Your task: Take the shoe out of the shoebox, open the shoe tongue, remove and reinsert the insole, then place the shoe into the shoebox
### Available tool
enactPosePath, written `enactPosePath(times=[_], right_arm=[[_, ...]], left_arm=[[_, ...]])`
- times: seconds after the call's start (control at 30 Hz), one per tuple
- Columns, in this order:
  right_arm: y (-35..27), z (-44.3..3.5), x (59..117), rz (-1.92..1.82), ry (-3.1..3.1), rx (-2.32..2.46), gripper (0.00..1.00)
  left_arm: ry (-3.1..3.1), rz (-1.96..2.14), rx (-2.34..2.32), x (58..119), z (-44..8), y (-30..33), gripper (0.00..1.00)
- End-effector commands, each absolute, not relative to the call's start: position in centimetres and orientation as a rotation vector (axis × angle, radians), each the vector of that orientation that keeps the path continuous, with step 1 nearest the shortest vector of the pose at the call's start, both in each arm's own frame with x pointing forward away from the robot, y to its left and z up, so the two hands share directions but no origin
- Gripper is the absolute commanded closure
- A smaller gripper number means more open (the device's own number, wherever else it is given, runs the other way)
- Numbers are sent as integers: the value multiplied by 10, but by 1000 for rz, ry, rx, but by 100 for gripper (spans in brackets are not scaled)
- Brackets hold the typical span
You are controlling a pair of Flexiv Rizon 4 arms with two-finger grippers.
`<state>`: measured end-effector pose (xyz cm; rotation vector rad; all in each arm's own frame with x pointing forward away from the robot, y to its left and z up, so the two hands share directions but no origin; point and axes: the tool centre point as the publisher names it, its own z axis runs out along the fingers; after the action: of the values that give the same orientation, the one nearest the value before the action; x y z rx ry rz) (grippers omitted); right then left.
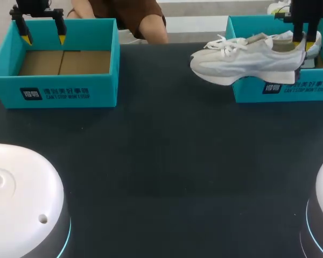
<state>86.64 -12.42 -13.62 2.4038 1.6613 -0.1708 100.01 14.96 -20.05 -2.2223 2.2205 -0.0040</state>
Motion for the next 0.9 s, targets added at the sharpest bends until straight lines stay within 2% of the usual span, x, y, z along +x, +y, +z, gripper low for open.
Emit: enactPosePath(times=[0.03, 0.37, 0.67, 0.9], right_arm=[[-126, -135, 864, -157, 1660, 2402, 100], [-126, -135, 864, -157, 1660, 2402, 100], [-32, -158, 811, -292, 1694, 2286, 100], [23, -169, 772, -252, 1729, 2288, 100]], left_arm=[[2221, -2, -2222, 1000, -200, 150, 0], [2221, -2, -2222, 1000, -200, 150, 0], [2221, -2, -2222, 1000, -200, 150, 0], [2221, -2, -2222, 1000, -200, 150, 0]])
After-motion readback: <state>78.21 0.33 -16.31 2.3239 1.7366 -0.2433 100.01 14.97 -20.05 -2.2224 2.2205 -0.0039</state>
